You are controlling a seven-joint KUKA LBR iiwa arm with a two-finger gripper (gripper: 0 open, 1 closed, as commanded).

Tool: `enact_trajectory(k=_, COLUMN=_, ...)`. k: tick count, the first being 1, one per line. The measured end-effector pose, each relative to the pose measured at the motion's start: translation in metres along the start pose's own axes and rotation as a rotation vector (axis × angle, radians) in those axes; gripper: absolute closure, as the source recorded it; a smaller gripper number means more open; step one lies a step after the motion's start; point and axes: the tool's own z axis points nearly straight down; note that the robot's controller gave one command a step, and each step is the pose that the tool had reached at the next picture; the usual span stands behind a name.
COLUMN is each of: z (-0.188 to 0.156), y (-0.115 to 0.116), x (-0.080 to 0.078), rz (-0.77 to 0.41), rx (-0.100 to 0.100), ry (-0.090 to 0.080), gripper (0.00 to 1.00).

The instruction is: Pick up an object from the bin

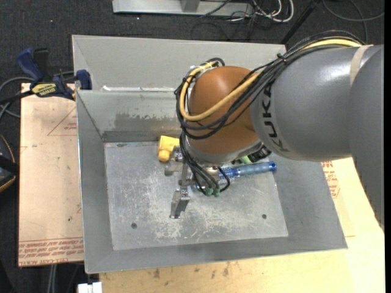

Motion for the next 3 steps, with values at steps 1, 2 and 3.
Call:
enact_trajectory(k=1, z=0.108, y=-0.031, x=-0.08, rz=-0.203, rx=-0.005, ry=-0.007, gripper=0.0)
enact_trajectory(k=2, z=0.104, y=-0.084, x=-0.115, rz=-0.426, rx=-0.007, ry=-0.024, gripper=0.0)
enact_trajectory(k=3, z=0.102, y=-0.081, x=-0.117, rz=-0.426, rx=-0.003, ry=-0.015, gripper=0.0)
